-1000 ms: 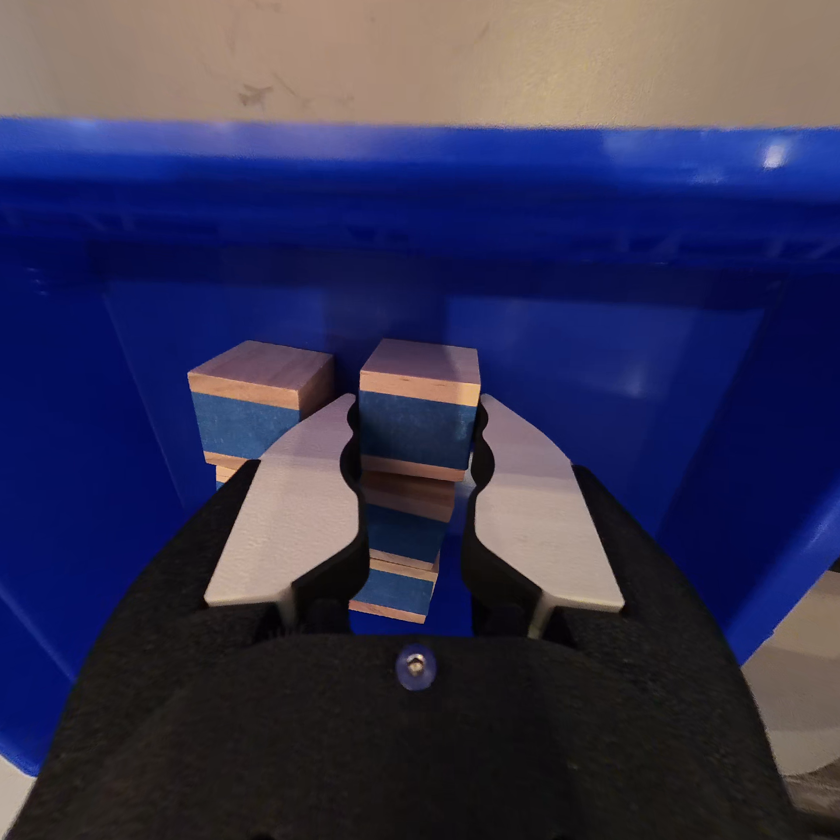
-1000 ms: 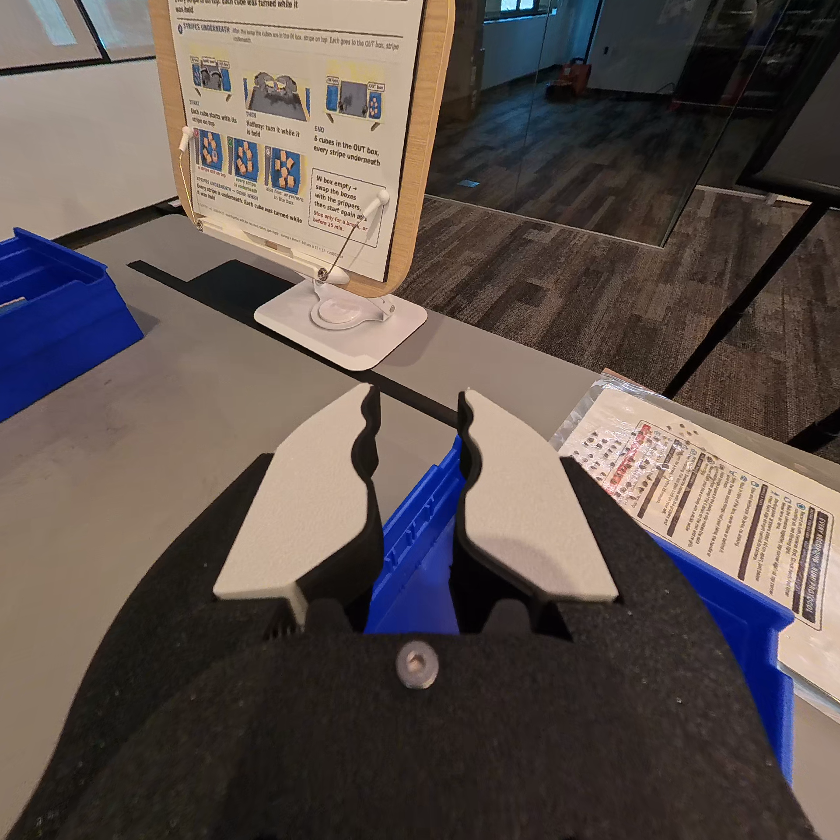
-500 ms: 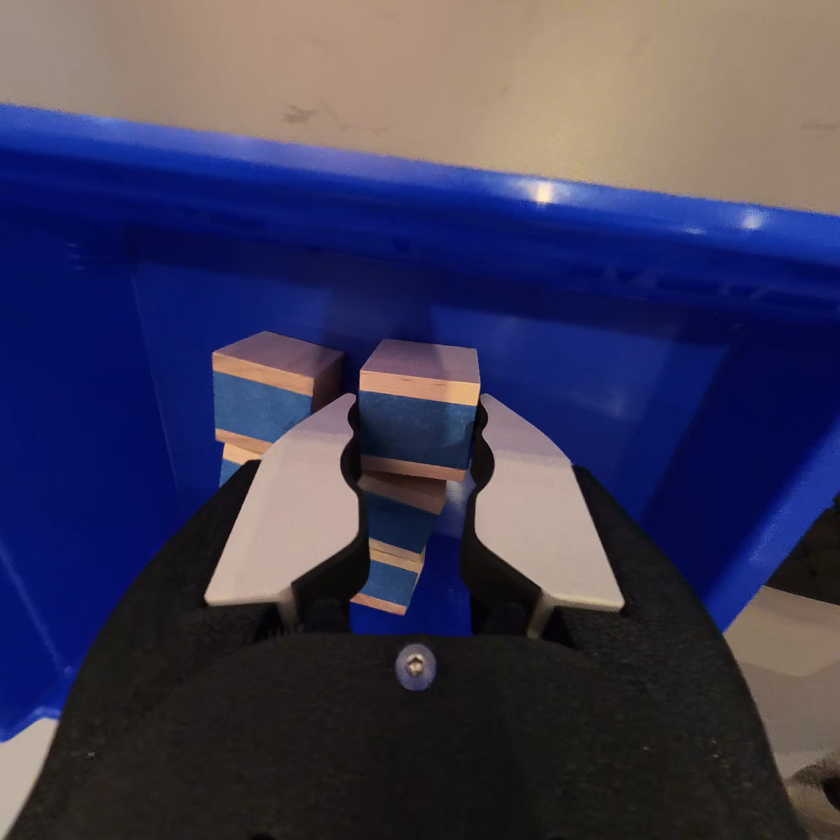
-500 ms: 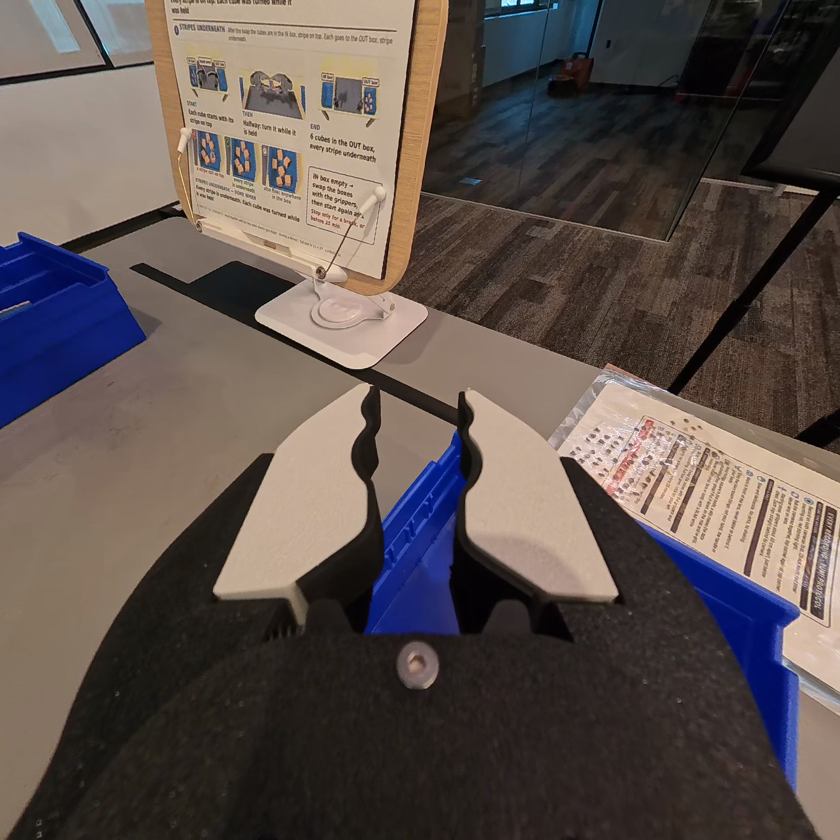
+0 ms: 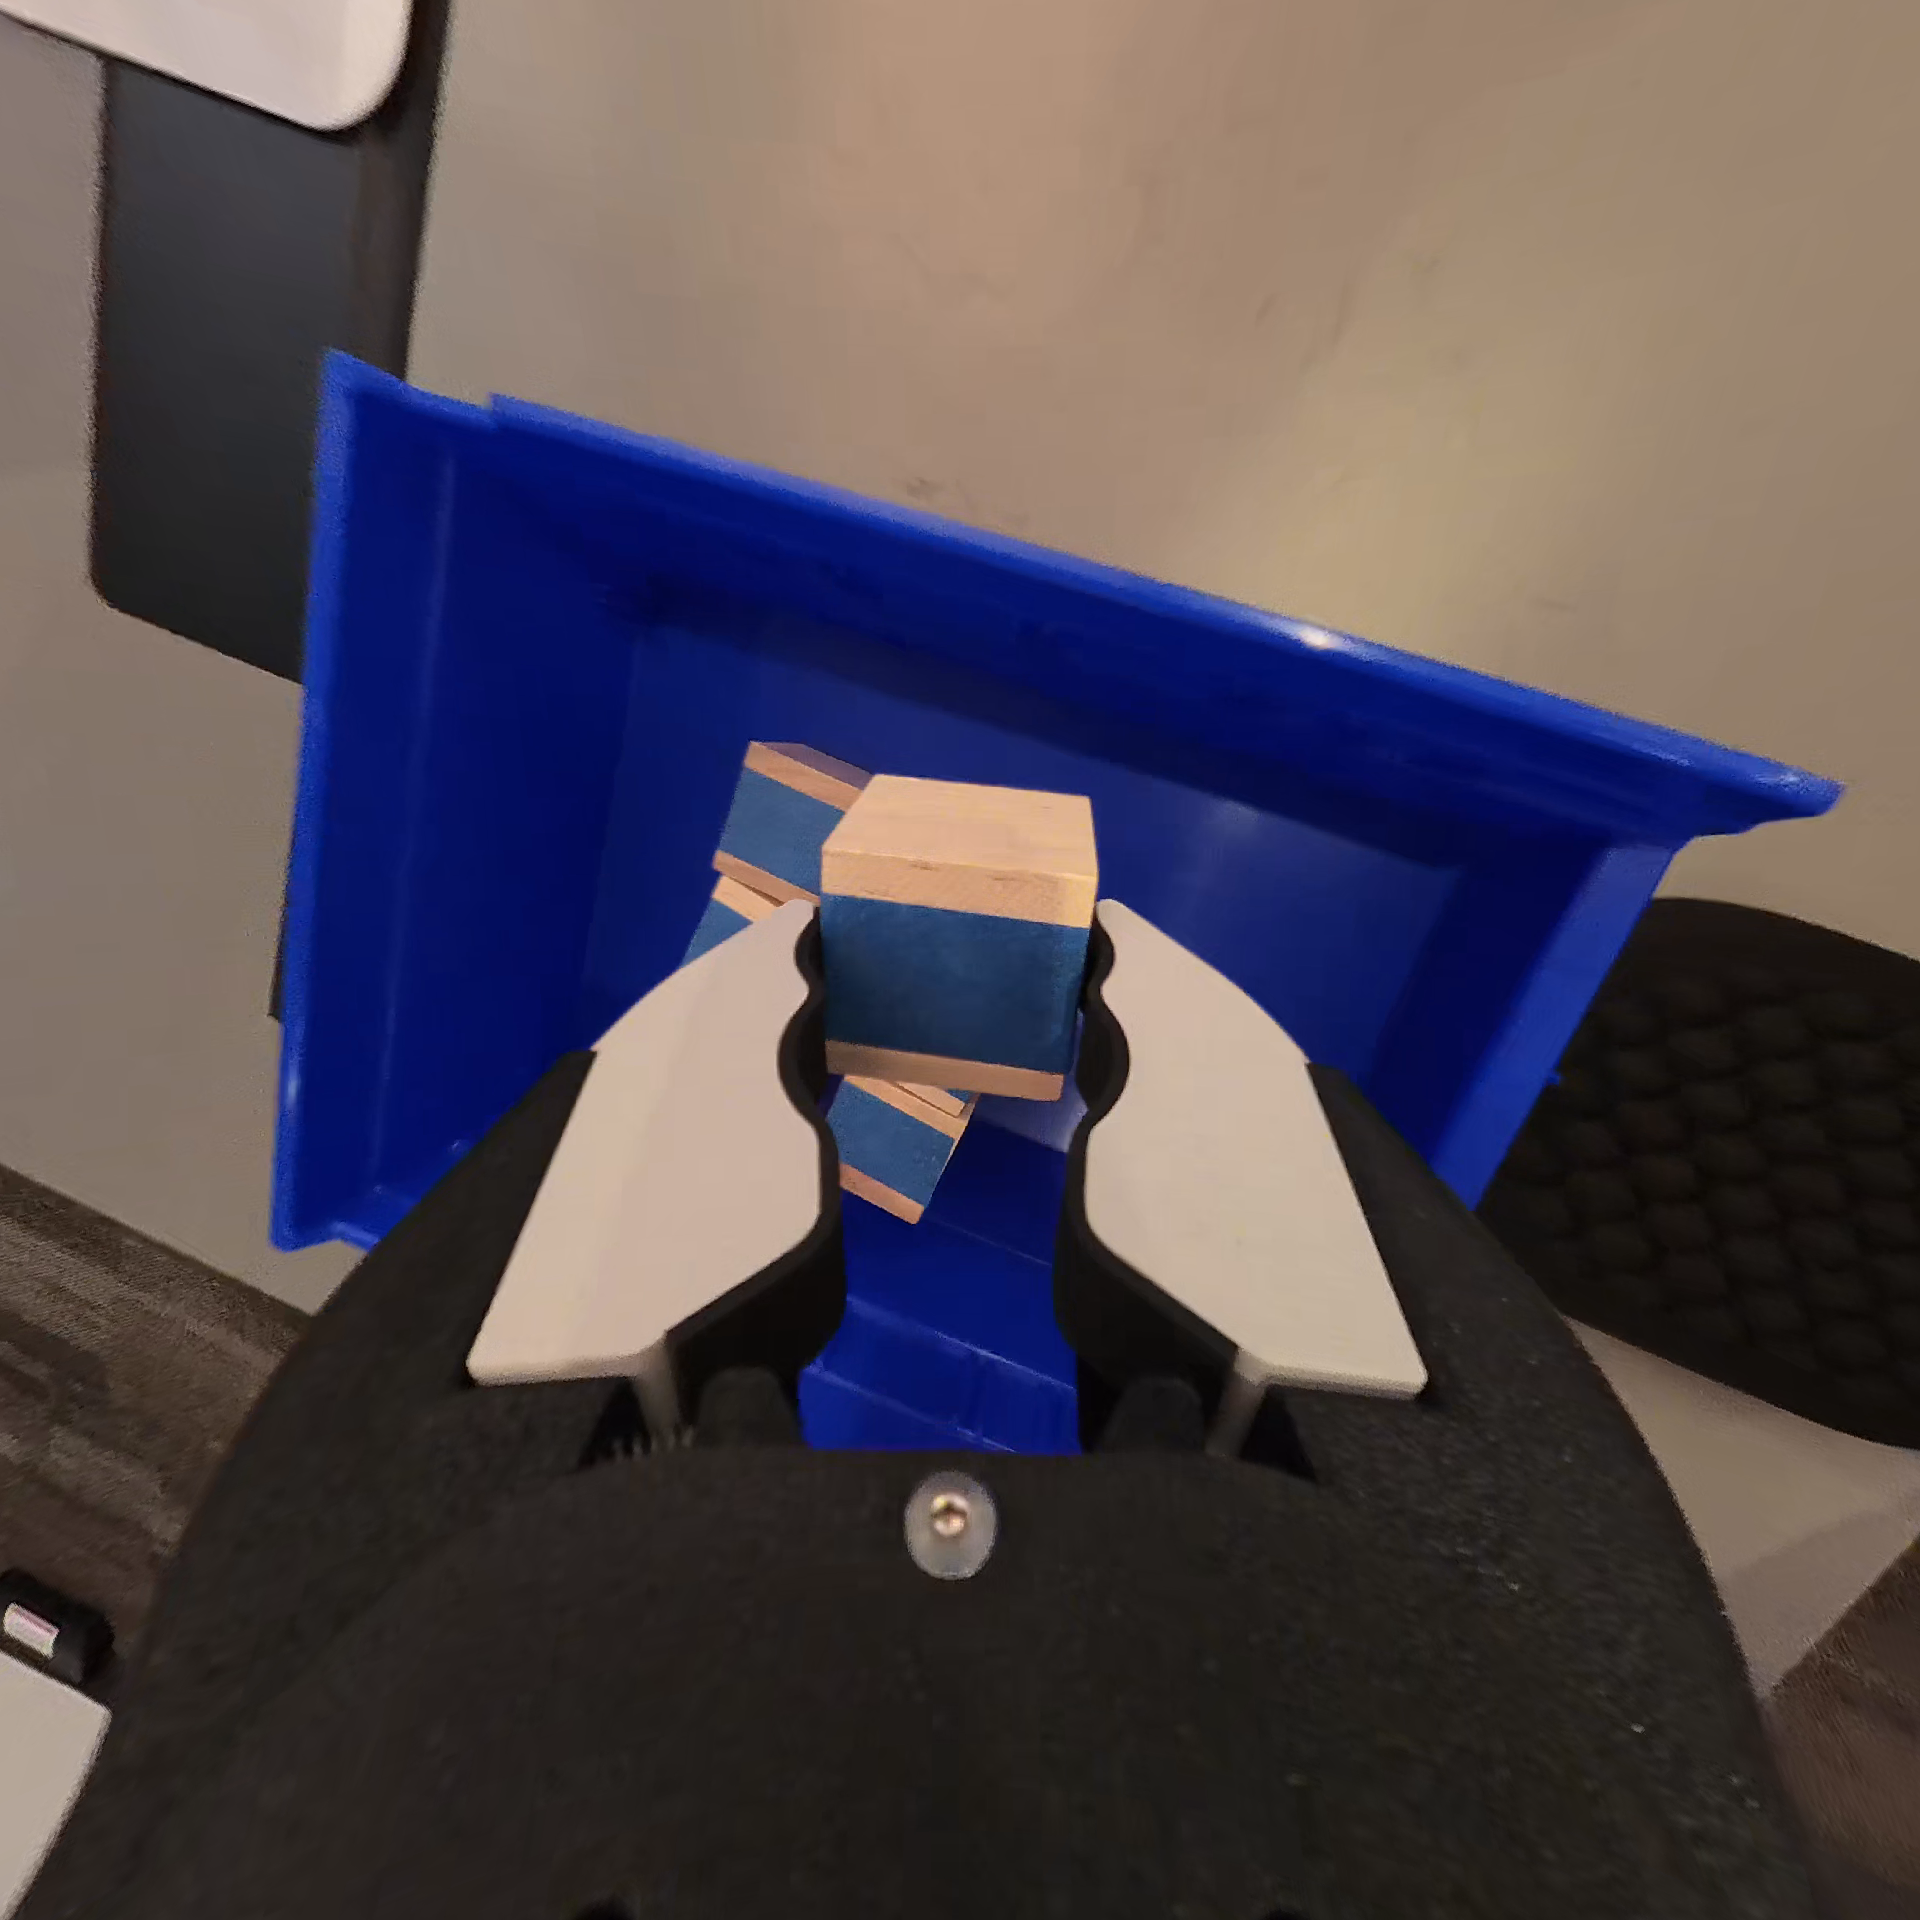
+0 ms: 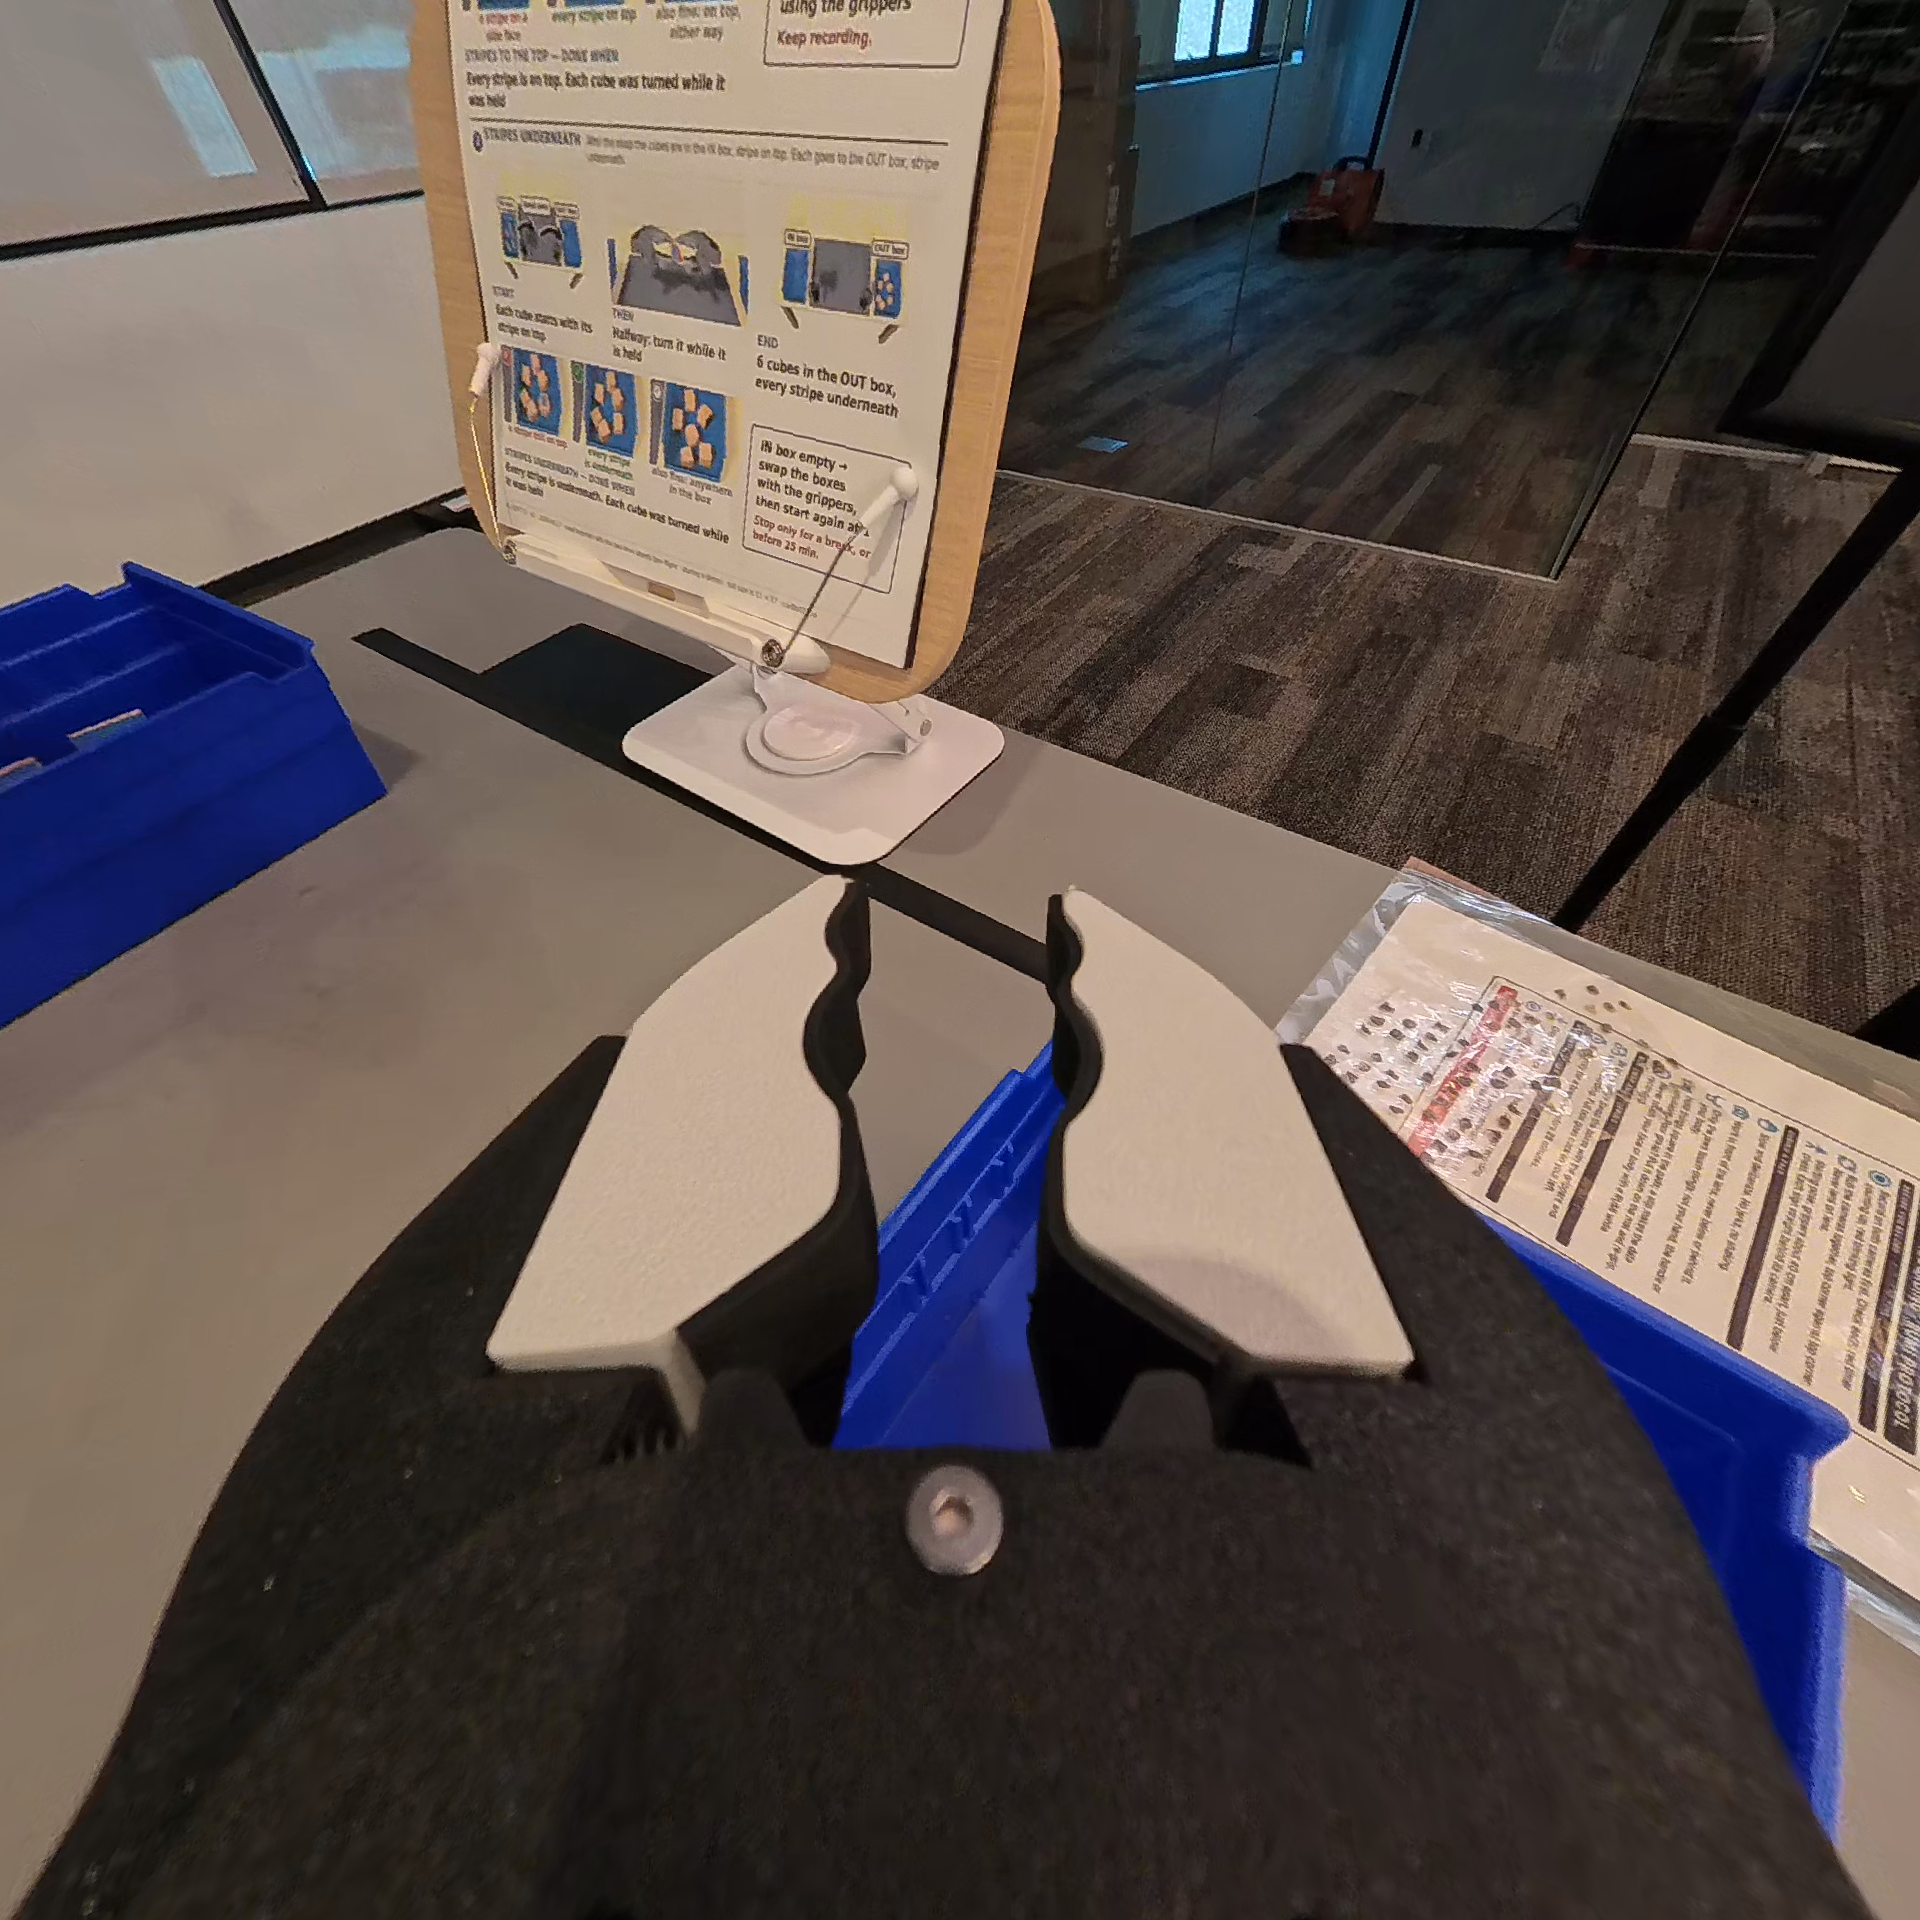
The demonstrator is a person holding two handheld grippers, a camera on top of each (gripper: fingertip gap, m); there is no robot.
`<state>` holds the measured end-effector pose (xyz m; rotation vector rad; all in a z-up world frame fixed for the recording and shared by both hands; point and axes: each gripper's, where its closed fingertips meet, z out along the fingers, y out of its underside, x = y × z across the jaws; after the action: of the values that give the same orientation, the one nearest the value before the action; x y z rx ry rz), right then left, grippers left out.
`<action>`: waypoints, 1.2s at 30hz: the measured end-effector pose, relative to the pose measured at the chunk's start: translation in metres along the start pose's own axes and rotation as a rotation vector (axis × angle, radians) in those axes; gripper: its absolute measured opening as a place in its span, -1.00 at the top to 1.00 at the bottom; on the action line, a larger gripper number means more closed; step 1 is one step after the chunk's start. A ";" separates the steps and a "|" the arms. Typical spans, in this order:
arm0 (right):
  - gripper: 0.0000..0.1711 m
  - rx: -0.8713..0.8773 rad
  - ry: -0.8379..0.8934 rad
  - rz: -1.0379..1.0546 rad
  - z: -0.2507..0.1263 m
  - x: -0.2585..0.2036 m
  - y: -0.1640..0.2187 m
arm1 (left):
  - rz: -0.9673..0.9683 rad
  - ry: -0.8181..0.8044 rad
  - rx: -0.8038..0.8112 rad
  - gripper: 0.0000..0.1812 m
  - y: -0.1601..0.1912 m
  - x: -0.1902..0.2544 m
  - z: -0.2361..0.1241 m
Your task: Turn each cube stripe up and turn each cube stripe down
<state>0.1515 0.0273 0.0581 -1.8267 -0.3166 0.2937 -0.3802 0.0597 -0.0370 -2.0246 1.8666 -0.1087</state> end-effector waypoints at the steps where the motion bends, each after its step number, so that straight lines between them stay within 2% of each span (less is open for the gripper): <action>1: 0.62 -0.001 -0.001 -0.001 0.000 0.000 0.000 | -0.004 -0.009 0.020 0.49 -0.004 -0.001 -0.006; 10: 0.62 0.004 -0.029 0.003 0.001 -0.007 -0.001 | -0.077 -0.019 0.253 0.50 -0.050 0.002 -0.047; 16: 0.62 -0.012 -0.078 -0.031 0.009 -0.026 -0.002 | -0.274 0.146 0.553 0.49 -0.102 0.020 -0.029; 22: 0.61 0.000 -0.213 -0.211 0.016 -0.085 -0.015 | -0.322 0.317 0.696 0.50 -0.173 0.063 -0.002; 29: 0.42 -0.028 -0.476 -0.499 0.019 -0.180 -0.004 | -0.331 0.520 0.843 0.50 -0.257 0.102 -0.026; 31: 0.33 -0.022 -0.489 -0.593 0.022 -0.199 0.000 | -0.355 0.586 0.895 0.50 -0.272 0.103 -0.038; 36: 0.29 0.061 -0.513 -0.732 0.025 -0.237 -0.001 | -0.394 0.651 0.950 0.50 -0.284 0.100 -0.045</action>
<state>-0.0783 -0.0362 0.0612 -1.4358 -1.2772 0.2432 -0.1150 -0.0352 0.0774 -1.6641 1.2229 -1.5758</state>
